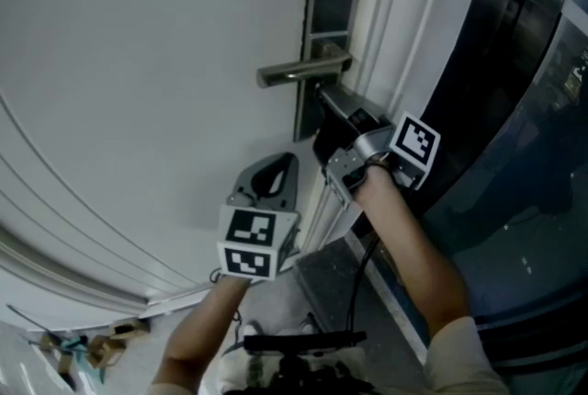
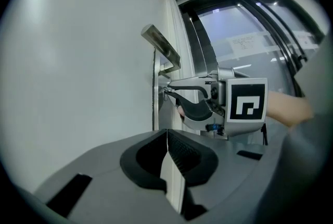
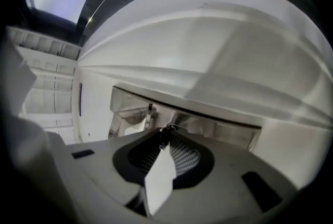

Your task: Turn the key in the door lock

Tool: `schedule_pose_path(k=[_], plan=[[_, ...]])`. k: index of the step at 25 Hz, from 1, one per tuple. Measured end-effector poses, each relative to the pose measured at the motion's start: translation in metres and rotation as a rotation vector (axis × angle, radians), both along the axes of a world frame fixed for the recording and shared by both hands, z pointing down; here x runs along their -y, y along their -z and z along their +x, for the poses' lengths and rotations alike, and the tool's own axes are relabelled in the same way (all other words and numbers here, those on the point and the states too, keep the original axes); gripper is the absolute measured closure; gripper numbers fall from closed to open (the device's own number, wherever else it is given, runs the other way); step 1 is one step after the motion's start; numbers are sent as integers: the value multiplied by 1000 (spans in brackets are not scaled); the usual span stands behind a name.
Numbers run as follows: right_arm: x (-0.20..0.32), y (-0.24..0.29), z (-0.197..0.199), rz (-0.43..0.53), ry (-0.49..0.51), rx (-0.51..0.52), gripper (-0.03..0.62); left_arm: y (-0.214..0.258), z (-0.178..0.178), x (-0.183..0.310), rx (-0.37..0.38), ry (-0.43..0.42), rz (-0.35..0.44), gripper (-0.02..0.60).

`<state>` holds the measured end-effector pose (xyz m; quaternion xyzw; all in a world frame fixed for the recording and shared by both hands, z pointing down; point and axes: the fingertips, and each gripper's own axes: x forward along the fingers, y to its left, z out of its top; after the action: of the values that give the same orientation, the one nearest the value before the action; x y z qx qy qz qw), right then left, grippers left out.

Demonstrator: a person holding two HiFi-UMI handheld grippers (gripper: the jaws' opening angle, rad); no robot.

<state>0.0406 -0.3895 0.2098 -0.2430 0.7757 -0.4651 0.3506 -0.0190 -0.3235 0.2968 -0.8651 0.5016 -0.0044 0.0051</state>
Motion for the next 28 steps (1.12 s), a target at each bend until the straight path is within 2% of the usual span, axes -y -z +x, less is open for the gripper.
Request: schedule_pose_path(k=[3,10,12,14,20,24,28], plan=[[0,-1,0,-27,17,64,531,0,-1,-1,-2,0,0,565],[-2,1,3,30,9,54,526,1,-2,-1,-3,2,2,565],[-5,2,5,45,9,48,485,0,-2,0,-2,3,0,565],[-8,2,7,61,9,15,485,0,-2,0,-3,3,-2,565],[-19,9,19,187,-48,-204,485,-2,3,0,1,-6,-4,565],[-29,15,20,323,-97,-417,485,-2,5,-1,2,-8,-3,565],[-36,20,17,478,-157,-672,485,-1,6,-2,5,-11,-2,565]])
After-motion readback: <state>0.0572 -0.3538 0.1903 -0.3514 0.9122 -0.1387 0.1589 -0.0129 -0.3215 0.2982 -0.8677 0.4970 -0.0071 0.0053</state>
